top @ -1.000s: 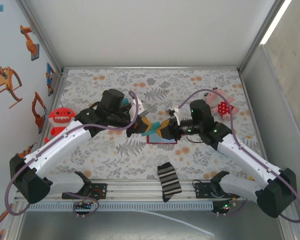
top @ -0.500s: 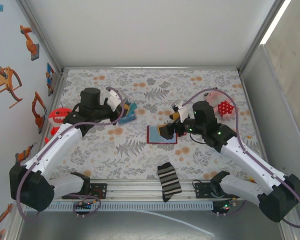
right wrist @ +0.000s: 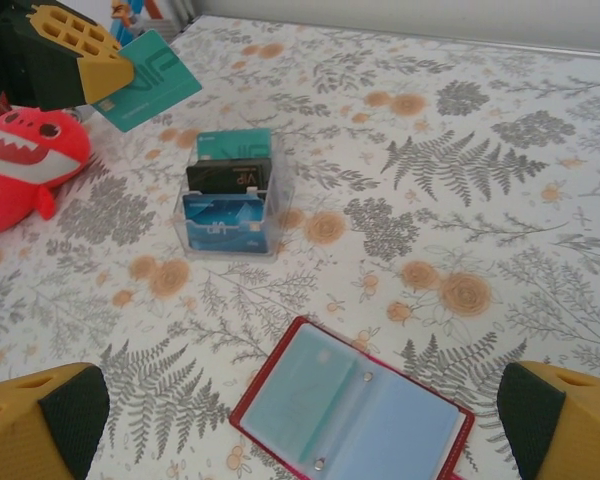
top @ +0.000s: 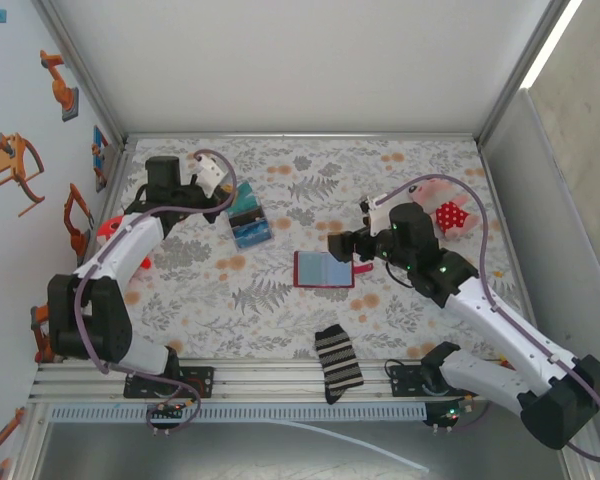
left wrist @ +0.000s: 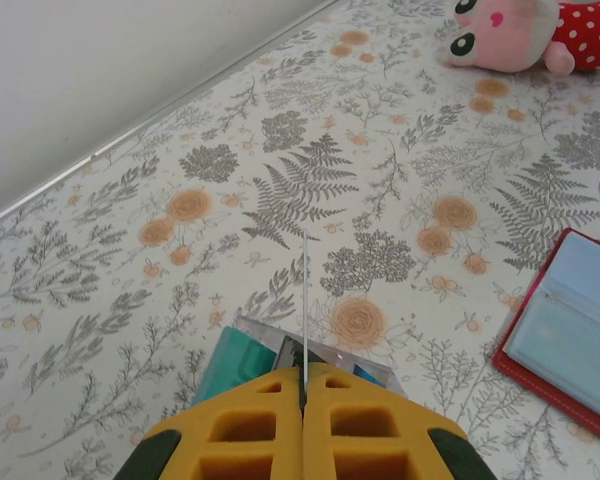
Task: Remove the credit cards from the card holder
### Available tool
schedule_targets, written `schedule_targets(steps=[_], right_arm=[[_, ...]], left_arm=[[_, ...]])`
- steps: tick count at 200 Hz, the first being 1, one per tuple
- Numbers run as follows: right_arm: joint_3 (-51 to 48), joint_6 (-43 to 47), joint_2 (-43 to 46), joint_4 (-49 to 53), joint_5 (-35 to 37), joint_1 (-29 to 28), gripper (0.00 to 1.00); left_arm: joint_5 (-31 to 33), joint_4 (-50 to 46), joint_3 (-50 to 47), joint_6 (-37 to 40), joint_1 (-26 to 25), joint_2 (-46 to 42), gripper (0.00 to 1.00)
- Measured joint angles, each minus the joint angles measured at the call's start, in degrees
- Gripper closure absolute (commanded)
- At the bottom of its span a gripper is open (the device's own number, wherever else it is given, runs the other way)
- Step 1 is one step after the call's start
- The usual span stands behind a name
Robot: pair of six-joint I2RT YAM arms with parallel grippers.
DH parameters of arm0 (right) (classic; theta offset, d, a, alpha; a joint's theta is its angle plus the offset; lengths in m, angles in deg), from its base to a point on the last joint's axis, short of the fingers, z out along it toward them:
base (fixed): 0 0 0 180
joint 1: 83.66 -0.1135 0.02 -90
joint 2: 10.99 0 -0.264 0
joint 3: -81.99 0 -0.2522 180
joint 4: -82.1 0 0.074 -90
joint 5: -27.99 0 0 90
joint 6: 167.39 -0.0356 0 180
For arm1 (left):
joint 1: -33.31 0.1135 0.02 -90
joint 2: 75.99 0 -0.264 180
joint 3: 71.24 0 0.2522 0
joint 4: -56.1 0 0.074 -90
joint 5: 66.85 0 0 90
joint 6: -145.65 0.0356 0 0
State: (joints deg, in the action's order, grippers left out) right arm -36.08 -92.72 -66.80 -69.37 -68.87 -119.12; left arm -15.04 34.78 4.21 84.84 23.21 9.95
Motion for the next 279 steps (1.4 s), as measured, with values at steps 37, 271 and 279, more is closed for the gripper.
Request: schedule_targets(steps=[37, 271, 279], right_arm=[[-0.04, -1.38, 0.68, -0.02, 4.09, 0.00, 0.01], [-0.07, -2.29, 2.58, -0.07, 11.91, 0.00, 0.01], [-0.07, -2.29, 2.58, -0.07, 11.91, 0.00, 0.01]], left_arm=[[-1.44, -1.62, 4.48, 4.02, 0.79, 6.32, 0.97], [-0.94, -15.32, 19.56, 16.39, 1.20, 25.94, 0.95], [-1.09, -15.65, 19.71, 16.44, 1.20, 26.18, 0.94]])
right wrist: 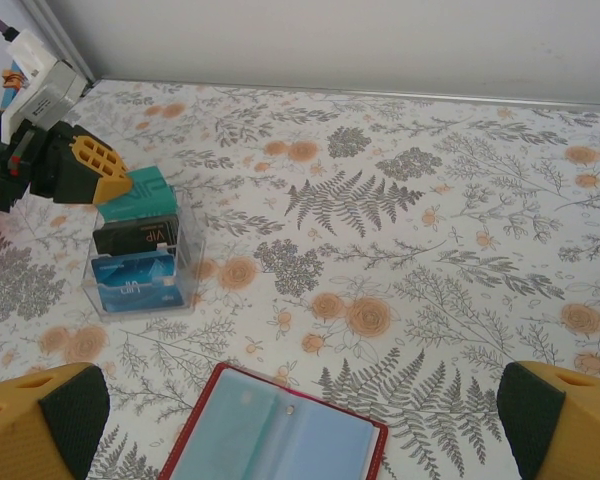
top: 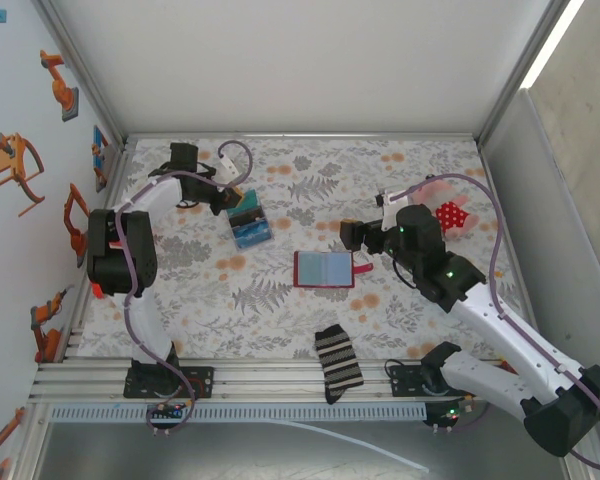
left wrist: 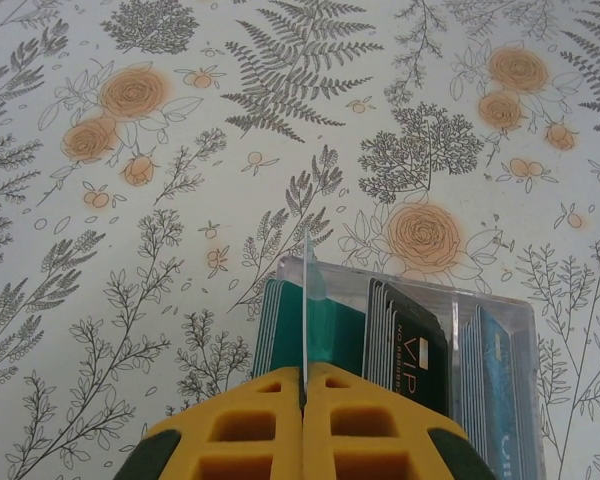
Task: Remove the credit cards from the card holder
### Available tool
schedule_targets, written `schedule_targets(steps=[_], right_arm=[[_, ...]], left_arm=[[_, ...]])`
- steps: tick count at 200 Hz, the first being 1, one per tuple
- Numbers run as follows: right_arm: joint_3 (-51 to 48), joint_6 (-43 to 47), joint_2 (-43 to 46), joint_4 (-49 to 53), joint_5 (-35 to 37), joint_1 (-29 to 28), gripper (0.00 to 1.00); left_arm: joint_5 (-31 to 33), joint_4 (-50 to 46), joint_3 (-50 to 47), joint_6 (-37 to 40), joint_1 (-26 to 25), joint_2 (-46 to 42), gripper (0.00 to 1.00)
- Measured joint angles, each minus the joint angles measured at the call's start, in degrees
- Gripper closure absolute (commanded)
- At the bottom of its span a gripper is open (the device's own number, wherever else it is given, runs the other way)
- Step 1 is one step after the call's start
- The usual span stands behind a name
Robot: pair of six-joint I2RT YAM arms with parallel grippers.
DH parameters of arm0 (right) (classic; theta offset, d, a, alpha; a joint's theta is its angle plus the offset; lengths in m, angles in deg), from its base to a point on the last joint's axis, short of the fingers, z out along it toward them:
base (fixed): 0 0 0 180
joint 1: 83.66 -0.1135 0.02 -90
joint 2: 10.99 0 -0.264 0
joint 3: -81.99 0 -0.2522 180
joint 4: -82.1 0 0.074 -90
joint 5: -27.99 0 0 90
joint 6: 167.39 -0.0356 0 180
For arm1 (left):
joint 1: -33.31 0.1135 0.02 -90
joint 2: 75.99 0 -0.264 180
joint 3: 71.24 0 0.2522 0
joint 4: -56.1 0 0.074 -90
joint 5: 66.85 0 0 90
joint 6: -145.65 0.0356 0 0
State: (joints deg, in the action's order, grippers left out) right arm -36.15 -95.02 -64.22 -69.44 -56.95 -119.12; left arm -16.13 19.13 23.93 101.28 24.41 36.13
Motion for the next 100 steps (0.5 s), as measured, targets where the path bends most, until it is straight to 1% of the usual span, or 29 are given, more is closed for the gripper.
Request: schedule_targets(steps=[70, 82, 100], right_arm=[[0.00, -0.37, 0.00, 0.00, -0.02, 0.00, 0.01], [0.00, -0.44, 0.00, 0.00, -0.02, 0.00, 0.01], [0.00, -0.55, 0.00, 0.00, -0.02, 0.00, 0.01]], left_arm=[[0.26, -0.44, 0.13, 0.11, -0.44, 1.77, 0.93], [0.33, -0.42, 0.13, 0.09, -0.61, 1.79, 0.90], [0.52, -0.35, 0.15, 0.11, -0.96, 1.79, 0.75]])
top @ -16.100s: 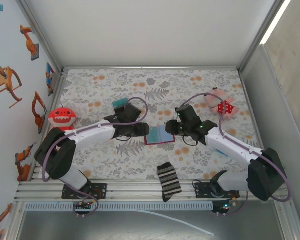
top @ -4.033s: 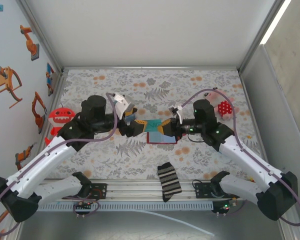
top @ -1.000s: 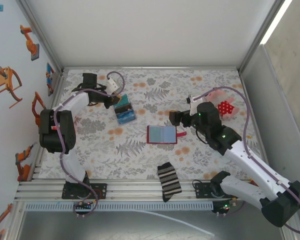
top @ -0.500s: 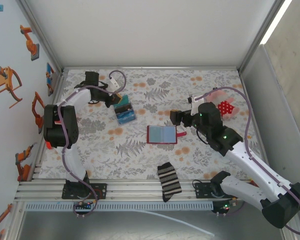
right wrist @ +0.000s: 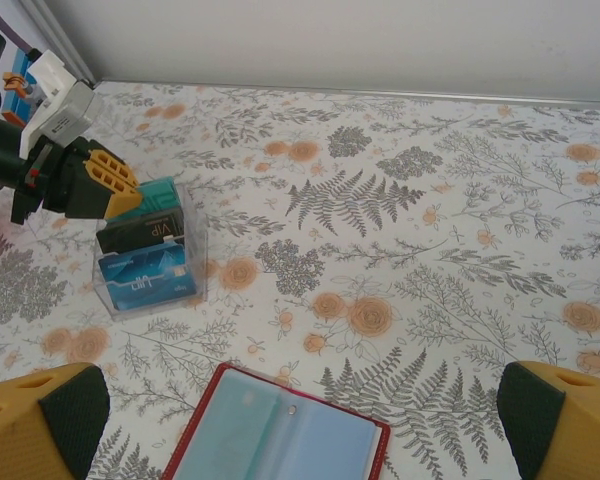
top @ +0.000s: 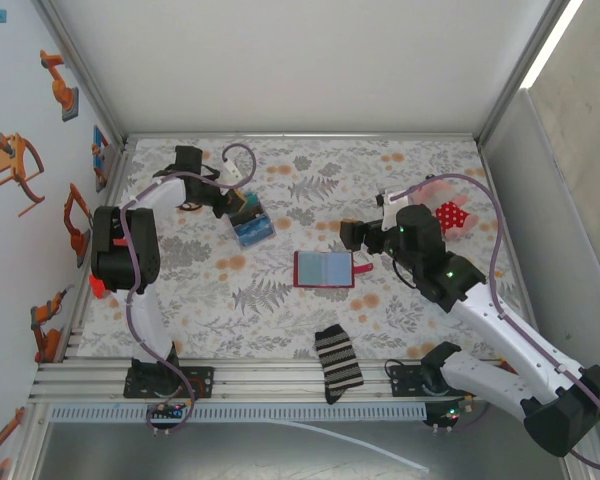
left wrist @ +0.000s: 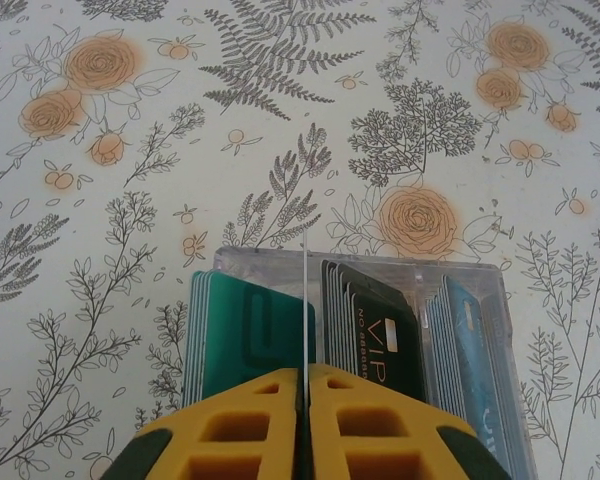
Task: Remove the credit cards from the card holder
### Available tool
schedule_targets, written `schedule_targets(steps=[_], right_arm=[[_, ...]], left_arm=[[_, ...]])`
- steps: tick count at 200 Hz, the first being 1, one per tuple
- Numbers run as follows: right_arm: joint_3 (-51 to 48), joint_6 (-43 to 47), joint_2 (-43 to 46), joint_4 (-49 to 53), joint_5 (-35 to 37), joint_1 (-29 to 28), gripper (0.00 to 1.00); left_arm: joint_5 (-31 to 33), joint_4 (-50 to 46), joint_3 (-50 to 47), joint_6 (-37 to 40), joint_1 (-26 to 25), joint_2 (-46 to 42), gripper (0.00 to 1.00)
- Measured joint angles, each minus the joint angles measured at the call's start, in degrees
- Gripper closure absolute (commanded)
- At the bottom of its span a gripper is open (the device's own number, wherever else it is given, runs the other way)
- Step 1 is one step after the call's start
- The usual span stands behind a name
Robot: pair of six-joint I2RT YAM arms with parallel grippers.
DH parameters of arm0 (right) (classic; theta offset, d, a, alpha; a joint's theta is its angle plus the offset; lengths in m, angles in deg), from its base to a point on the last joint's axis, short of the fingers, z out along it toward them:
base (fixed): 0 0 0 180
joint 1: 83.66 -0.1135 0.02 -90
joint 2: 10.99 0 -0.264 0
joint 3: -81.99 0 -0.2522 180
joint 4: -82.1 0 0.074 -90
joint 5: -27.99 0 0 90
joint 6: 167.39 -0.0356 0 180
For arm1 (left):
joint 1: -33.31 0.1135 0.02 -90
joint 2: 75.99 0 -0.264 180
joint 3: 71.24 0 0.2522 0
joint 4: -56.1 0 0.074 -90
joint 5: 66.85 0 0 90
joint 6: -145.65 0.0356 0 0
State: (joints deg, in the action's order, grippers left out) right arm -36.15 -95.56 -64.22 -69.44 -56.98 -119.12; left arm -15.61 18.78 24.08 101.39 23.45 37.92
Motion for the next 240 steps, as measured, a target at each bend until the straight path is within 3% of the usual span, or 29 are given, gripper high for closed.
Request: schedule_targets(steps=[25, 96, 113, 143, 190, 216, 235, 240], right_arm=[[0.02, -0.07, -0.48, 0.04, -0.15, 0.00, 0.01], [0.81, -0.11, -3.23, 2.34, -0.57, 0.00, 0.01], [1.05, -0.31, -3.32, 2.73, 0.24, 0.00, 0.01], [1.29, -0.96, -3.34, 3.10, 2.38, 0.00, 0.01], [2.75, -1.79, -5.27, 5.60, 4.26, 0.00, 0.01], [3.69, -2.89, -8.04, 7.43, 4.94, 0.00, 0.07], [4.55, -4.07, -11.04, 8.83, 5.14, -0.17, 0.14], [4.66, -4.46, -11.85, 9.07, 5.18, -0.33, 0.14]], left_arm=[[0.42, 0.00, 0.00, -0.74, -0.37, -0.02, 0.66], [5.75, -0.04, -0.15, -1.40, -0.50, -3.96, 0.65], [6.78, 0.02, -0.76, -1.90, -0.50, -6.38, 0.59], [8.50, 0.90, -2.25, -3.74, -0.55, -11.98, 0.47], [11.74, 7.52, -10.95, -10.29, -0.83, -24.94, 0.40], [14.19, 12.41, -17.88, -15.85, -1.62, -33.14, 0.36], [16.65, 16.00, -23.28, -20.90, -2.34, -39.21, 0.13], [17.46, 16.85, -24.63, -22.80, -2.56, -40.70, 0.11]])
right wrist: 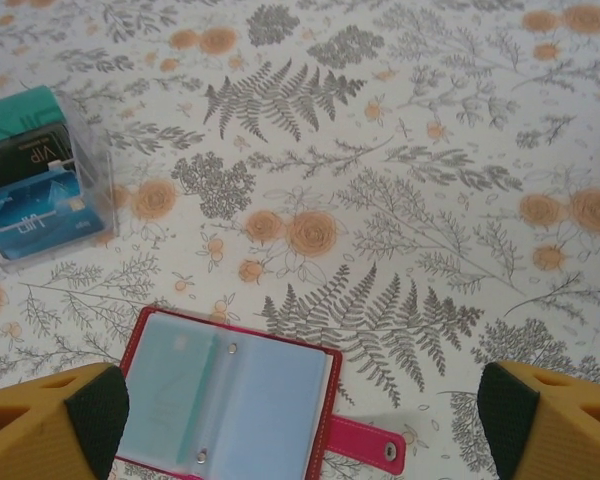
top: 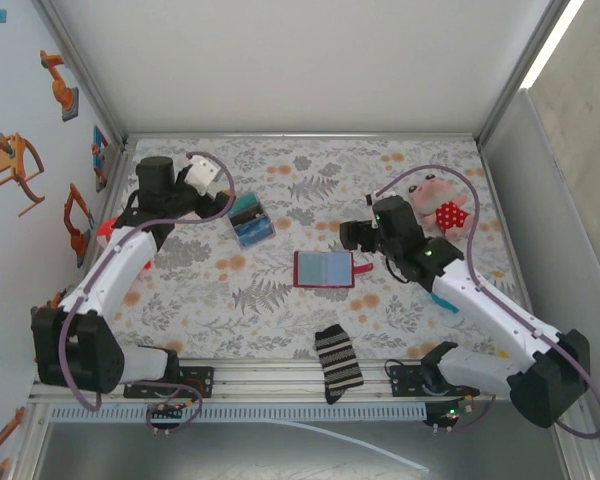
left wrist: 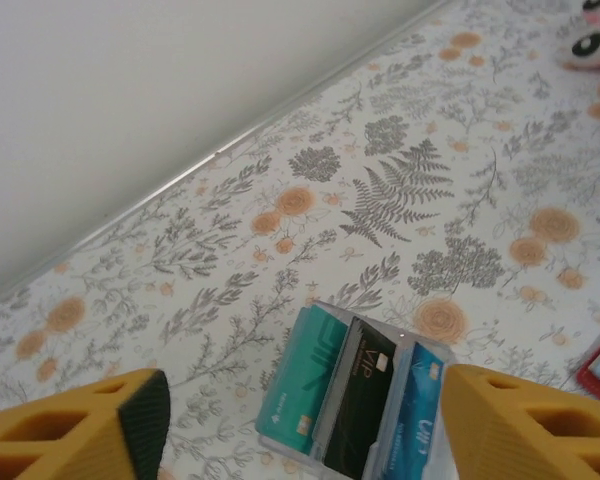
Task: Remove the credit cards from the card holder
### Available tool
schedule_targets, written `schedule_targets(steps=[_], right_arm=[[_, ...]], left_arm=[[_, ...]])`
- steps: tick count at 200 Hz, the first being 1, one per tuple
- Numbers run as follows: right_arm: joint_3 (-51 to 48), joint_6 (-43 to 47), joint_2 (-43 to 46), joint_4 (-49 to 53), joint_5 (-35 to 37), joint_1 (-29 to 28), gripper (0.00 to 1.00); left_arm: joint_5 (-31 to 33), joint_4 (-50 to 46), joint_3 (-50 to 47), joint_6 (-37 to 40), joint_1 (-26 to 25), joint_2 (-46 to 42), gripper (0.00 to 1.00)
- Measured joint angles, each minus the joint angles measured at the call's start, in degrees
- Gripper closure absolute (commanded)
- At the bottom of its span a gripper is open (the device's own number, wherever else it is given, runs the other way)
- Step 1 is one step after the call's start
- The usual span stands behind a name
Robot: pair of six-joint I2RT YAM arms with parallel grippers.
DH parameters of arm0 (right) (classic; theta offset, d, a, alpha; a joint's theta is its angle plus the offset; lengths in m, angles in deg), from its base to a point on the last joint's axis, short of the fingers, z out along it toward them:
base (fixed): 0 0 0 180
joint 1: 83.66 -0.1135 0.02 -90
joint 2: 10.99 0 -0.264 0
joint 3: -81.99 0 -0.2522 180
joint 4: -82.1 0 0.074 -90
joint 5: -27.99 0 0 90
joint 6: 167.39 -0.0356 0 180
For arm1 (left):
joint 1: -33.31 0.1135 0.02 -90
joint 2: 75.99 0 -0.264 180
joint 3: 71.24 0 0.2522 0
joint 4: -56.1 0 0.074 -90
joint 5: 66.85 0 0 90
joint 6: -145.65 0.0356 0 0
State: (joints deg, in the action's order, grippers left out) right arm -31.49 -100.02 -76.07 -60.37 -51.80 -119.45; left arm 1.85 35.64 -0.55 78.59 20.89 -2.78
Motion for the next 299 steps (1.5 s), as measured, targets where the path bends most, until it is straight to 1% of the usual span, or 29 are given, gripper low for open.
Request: schedule_targets(steps=[2, 5, 9, 26, 61, 71, 78, 92, 114, 147, 173, 194, 215, 249, 299], right_arm=[[0.00, -0.11, -0.42, 0.07, -0.04, -0.09, 0.15], [0.00, -0.20, -0.76, 0.15, -0.02, -0.20, 0.16], [0.02, -0.59, -1.53, 0.35, 0.00, -0.44, 0.18], [0.04, -1.86, -4.11, 1.11, -0.07, -1.36, 0.23], [0.42, -3.54, -9.55, 2.03, -0.44, -4.04, 0.26], [0.90, -3.85, -11.47, 2.40, -0.66, -5.44, 0.30], [1.33, -4.02, -12.79, 2.58, -0.94, -6.36, 0.36], [2.43, -4.63, -15.67, 2.64, -1.95, -8.15, 0.38], [5.07, -5.18, -20.72, 2.84, -3.34, -10.56, 0.38], [9.35, -5.86, -27.67, 3.72, -4.17, -13.60, 0.45], [13.14, -6.10, -32.96, 4.90, -4.90, -14.82, 0.46], [15.15, -6.10, -36.28, 5.86, -5.07, -15.23, 0.46], [16.44, -6.10, -38.62, 7.19, -5.07, -15.47, 0.45], [18.58, -6.08, -41.40, 9.05, -4.81, -15.47, 0.44], [18.95, -6.10, -43.52, 10.16, -4.61, -15.47, 0.42]], left_arm=[[0.22, 0.24, -0.52, -0.15, 0.00, -0.66, 0.09], [0.57, 0.59, -1.25, -1.07, -0.11, -1.55, 0.00], [1.14, 1.20, -2.38, -2.05, -0.26, -2.89, 0.03], [3.10, 3.15, -6.29, -6.95, -0.61, -7.67, 0.03], [8.41, 5.97, -13.27, -16.76, -1.25, -16.96, 0.03], [10.34, 6.47, -15.06, -19.71, -1.38, -19.50, 0.03], [11.61, 6.80, -16.26, -21.59, -1.38, -21.00, 0.03], [14.01, 7.15, -18.25, -25.18, -1.38, -23.58, 0.03], [17.94, 6.34, -19.74, -30.03, -1.38, -25.97, 0.03], [23.08, 5.31, -20.68, -35.95, -1.40, -27.34, 0.03], [26.38, 5.86, -24.57, -40.26, -1.40, -29.35, 0.03], [29.00, 5.81, -27.47, -43.21, -1.40, -30.64, 0.03], [30.56, 5.62, -28.33, -44.94, -1.38, -31.28, 0.03], [30.82, 5.75, -28.33, -46.12, -1.38, -31.41, 0.03], [30.88, 5.42, -28.33, -46.69, -1.38, -30.56, 0.03]])
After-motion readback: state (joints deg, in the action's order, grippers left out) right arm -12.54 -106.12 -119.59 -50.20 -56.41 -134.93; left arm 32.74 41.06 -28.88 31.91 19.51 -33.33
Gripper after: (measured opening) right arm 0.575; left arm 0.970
